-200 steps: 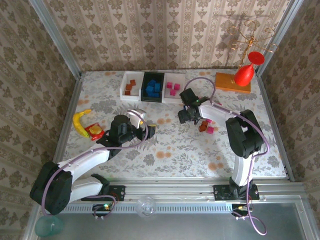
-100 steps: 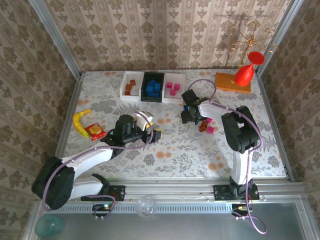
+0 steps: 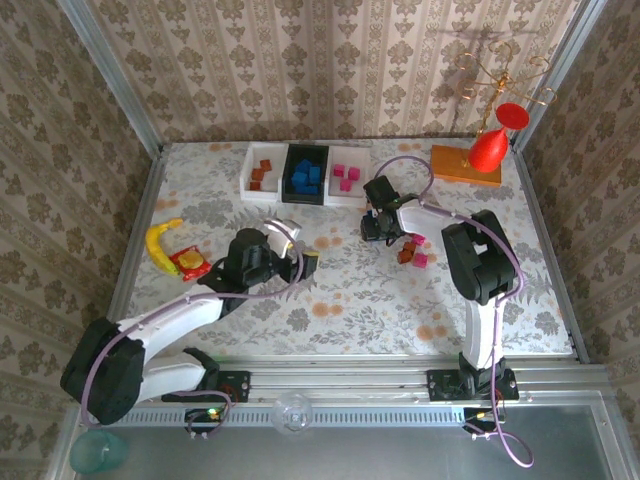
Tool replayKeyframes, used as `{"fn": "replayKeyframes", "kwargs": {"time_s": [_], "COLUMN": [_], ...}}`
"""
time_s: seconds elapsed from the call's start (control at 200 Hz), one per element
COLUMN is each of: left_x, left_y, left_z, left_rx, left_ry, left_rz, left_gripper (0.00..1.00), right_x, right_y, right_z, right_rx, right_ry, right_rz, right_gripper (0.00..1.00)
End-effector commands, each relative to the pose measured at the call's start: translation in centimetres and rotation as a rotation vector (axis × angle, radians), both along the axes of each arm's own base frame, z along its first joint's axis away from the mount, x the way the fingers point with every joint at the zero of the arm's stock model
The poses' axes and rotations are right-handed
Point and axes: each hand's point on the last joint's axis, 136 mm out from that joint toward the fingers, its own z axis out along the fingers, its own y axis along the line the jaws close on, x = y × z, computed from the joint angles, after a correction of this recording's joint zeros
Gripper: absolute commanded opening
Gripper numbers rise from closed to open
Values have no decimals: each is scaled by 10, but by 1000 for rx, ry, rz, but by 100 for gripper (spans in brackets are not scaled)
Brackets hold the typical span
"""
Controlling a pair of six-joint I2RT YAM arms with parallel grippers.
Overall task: Sort the legos into containers by color
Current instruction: Pick up the lego from the center of the table, then place the lego in the container.
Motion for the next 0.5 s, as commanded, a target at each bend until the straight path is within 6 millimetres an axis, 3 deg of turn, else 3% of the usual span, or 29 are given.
{"fn": "replayKeyframes", "kwargs": {"time_s": [0.0,0.225,0.33,0.495], "left_x": [14,24,28,32], "left_y": [31,82,94,92], "left_z": [4,17,25,39], "left_rx": [-39,-126,-180,-207], "left_ry": [7,-26,-18,9], "left_rz": [150,336,380,372], "left_gripper": [77,79,79,79], "right_x": [4,22,42,84], "right_y": [37,92,110,136], "right_z": [58,116,126,125], "right_rx": [159,349,406,446], "right_ry": [-143,-334,-379,-439], "right_rz": [70,118,108,74], "right_gripper": [43,41,41,41]}}
